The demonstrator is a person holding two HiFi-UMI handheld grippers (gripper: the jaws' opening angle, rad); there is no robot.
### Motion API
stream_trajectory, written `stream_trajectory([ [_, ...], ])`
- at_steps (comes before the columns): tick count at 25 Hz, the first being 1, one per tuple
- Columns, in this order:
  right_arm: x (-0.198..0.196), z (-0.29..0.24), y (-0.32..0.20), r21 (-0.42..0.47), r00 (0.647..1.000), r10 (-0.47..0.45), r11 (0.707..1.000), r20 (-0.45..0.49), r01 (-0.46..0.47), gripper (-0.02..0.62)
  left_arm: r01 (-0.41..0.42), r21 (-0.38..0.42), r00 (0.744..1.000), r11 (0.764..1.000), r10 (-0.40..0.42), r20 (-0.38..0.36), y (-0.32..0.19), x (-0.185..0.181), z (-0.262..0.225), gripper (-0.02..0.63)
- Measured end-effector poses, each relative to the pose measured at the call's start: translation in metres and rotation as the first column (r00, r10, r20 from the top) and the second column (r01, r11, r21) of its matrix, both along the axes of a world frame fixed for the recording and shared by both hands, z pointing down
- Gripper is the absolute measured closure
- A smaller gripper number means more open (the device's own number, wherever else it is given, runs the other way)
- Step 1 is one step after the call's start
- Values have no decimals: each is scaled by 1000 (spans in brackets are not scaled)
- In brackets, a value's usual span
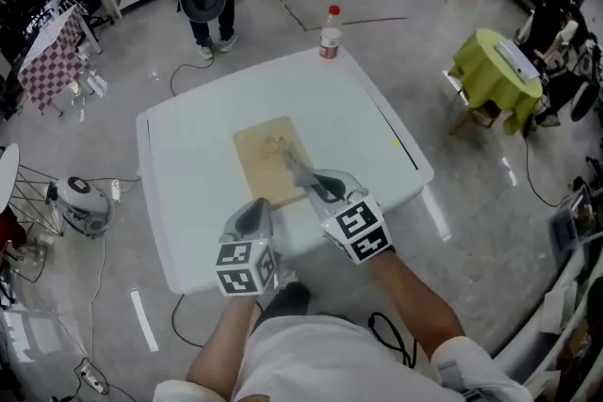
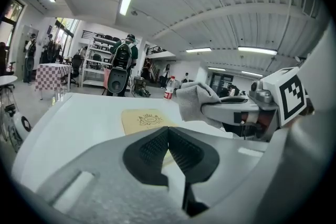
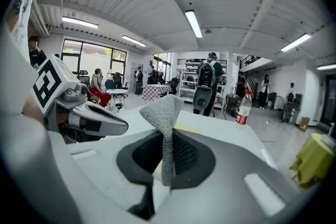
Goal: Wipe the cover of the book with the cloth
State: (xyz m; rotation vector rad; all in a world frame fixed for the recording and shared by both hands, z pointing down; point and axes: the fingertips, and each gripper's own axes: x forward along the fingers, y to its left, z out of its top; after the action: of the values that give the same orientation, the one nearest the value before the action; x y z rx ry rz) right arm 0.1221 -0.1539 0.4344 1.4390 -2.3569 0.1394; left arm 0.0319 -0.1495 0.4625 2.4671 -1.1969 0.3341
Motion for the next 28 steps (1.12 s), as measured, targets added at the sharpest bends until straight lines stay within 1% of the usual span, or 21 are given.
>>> stream_trajectory([
  [4,-1,8,-56,-21,996,-50,999,-75,48,578,33,-14,999,999,-33,-10,-44,-10,4,599],
  [8,-4,24,-113,-63,982,-102,994,-162,93,578,38,-45,999,998,-38,-18,-68,-9,14,600],
  [10,-7,32,-138,-82,965,-129,990,-230,113,578,28,-61,999,998,-29,-15,-74,-8,20,598],
  [12,-8,39,-159,-94,941,-146,988,-307,123,578,17,-71,1000,997,-19,-18,-80,-11,25,598],
  [15,-8,52,-184,-117,916,-154,986,-370,119,578,22,-80,999,997,-25,-37,-93,-19,28,598],
  [18,-7,70,-201,-145,887,-176,981,-427,125,578,31,-87,999,996,-34,-39,-101,-25,29,600],
  [20,-8,81,-204,-172,874,-204,975,-442,140,578,30,-89,999,996,-33,-33,-99,-25,31,599],
  [23,-11,91,-198,-208,876,-242,964,-417,167,578,43,-88,999,995,-45,-22,-96,-27,36,598],
  [25,-14,93,-191,-219,876,-265,957,-403,189,578,67,-85,997,994,-69,-19,-96,-31,37,599],
  [28,-16,91,-175,-218,877,-294,950,-381,223,578,125,-79,992,989,-128,-25,-98,-37,35,598],
])
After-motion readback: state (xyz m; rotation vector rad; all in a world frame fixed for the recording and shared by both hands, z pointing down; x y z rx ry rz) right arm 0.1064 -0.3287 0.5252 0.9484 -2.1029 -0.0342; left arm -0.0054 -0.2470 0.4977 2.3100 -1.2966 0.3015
